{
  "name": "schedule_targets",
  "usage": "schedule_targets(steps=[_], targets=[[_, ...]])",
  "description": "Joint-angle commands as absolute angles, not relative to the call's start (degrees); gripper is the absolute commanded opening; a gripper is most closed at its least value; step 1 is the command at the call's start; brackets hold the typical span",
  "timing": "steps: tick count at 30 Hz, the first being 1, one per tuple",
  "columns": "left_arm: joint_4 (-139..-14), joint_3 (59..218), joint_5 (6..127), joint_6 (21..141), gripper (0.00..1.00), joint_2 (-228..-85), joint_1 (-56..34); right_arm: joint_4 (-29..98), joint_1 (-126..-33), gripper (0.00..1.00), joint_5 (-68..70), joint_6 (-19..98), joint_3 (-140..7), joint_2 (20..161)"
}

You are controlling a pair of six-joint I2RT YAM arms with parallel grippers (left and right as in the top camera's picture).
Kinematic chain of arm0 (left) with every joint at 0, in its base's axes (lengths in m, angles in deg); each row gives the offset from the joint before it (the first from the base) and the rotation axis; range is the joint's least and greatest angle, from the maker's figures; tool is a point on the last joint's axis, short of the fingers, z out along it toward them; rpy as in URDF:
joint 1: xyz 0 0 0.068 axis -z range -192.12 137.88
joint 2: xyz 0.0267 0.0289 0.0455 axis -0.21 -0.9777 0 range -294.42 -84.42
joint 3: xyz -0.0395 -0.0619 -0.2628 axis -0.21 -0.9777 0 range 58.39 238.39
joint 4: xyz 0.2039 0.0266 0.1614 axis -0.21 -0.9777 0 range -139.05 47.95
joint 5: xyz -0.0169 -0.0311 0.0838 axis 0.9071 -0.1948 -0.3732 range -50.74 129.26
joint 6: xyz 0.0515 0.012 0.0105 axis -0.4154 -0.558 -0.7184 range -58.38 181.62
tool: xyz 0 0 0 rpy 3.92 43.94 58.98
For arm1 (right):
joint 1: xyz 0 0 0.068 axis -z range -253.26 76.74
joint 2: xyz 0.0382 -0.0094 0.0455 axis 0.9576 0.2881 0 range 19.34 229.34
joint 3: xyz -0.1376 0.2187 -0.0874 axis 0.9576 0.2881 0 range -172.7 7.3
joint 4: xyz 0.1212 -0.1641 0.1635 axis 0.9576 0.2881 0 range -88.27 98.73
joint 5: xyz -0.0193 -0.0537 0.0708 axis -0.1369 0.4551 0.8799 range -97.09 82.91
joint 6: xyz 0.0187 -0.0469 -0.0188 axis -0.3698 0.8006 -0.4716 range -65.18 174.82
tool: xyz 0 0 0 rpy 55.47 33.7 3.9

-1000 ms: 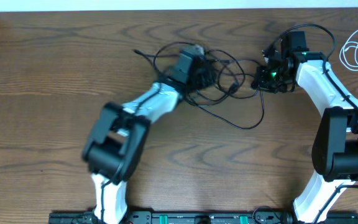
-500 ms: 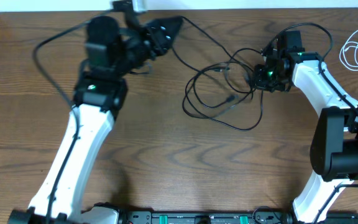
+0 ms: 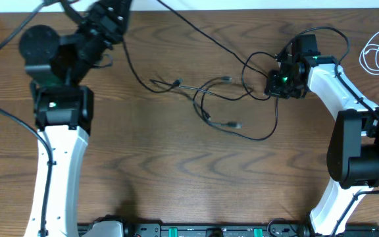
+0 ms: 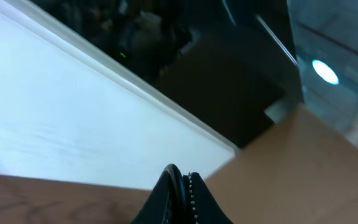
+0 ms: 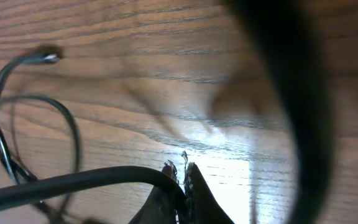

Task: Untangle cables
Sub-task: 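Pull the left gripper far up-left, stretching a black cable out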

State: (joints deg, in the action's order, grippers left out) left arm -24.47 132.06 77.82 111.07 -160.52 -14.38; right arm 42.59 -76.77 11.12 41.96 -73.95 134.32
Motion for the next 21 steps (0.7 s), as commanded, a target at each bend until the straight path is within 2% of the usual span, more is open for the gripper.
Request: schedule_targets(steps=[1,14,21], targets=[[-21.8,134.1,74.2,111.9,0.07,-159.1,-18.1,43.2,-76.2,0.01,7.2,41.0,-73.5,136.5],[-21.8,138.3,72.0,111.9,0.07,-159.1,-27.8,45.4,-74.8,0.01,2.4,41.6,-73.5,136.8],[-22.0,138.2,71.5,111.6,0.07,-159.1,-28.4,45.5,-74.5,0.01,3.2,43.8,-73.5,136.8]])
